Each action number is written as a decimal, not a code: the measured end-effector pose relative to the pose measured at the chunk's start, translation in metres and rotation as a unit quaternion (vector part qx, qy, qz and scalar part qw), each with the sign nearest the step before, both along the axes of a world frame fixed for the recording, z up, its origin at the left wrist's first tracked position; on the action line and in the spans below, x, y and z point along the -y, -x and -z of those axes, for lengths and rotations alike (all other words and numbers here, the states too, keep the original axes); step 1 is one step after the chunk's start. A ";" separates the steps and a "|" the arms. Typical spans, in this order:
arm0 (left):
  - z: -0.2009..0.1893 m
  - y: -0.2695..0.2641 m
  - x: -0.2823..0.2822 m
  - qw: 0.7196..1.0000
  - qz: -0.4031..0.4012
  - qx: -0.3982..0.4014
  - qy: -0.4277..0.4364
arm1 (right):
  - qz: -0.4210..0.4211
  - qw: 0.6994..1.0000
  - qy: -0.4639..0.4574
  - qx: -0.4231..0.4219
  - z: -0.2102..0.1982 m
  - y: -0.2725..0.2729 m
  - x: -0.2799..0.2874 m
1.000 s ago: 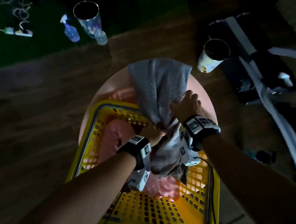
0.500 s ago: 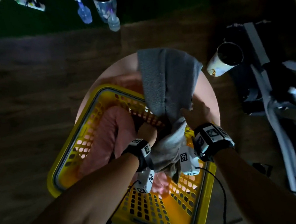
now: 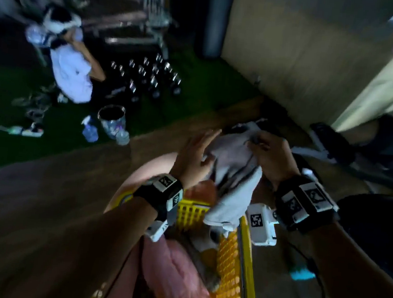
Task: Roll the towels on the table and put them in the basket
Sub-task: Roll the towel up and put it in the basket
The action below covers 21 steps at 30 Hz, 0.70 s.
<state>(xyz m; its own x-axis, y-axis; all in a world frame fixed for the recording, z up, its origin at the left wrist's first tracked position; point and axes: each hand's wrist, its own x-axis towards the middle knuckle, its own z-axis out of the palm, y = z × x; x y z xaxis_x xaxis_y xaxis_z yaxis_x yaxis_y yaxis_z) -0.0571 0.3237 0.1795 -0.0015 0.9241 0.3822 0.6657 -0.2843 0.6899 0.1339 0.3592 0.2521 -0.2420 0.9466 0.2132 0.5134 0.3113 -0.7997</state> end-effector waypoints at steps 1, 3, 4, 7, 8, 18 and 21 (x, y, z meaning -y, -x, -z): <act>-0.028 -0.003 0.002 0.999 0.041 -0.020 -0.007 | -0.013 0.999 -0.026 -0.017 -0.026 -0.006 0.020; -0.087 -0.014 0.021 0.994 0.105 -0.035 -0.018 | -0.047 0.994 -0.074 -0.067 -0.076 -0.022 0.066; -0.115 -0.023 0.034 0.990 0.136 -0.015 -0.014 | -0.057 0.990 -0.088 -0.098 -0.098 -0.033 0.088; -0.194 -0.055 0.094 0.965 0.251 0.081 0.010 | -0.051 0.980 -0.135 -0.139 -0.161 -0.073 0.165; -0.215 -0.065 0.110 0.956 0.277 0.098 0.020 | -0.040 0.977 -0.153 -0.143 -0.176 -0.086 0.180; -0.342 -0.210 0.252 0.908 0.386 0.158 -0.036 | 0.136 0.948 -0.284 -0.037 -0.294 -0.220 0.336; -0.343 -0.252 0.279 0.902 0.394 0.172 -0.025 | 0.175 0.948 -0.266 -0.006 -0.297 -0.258 0.370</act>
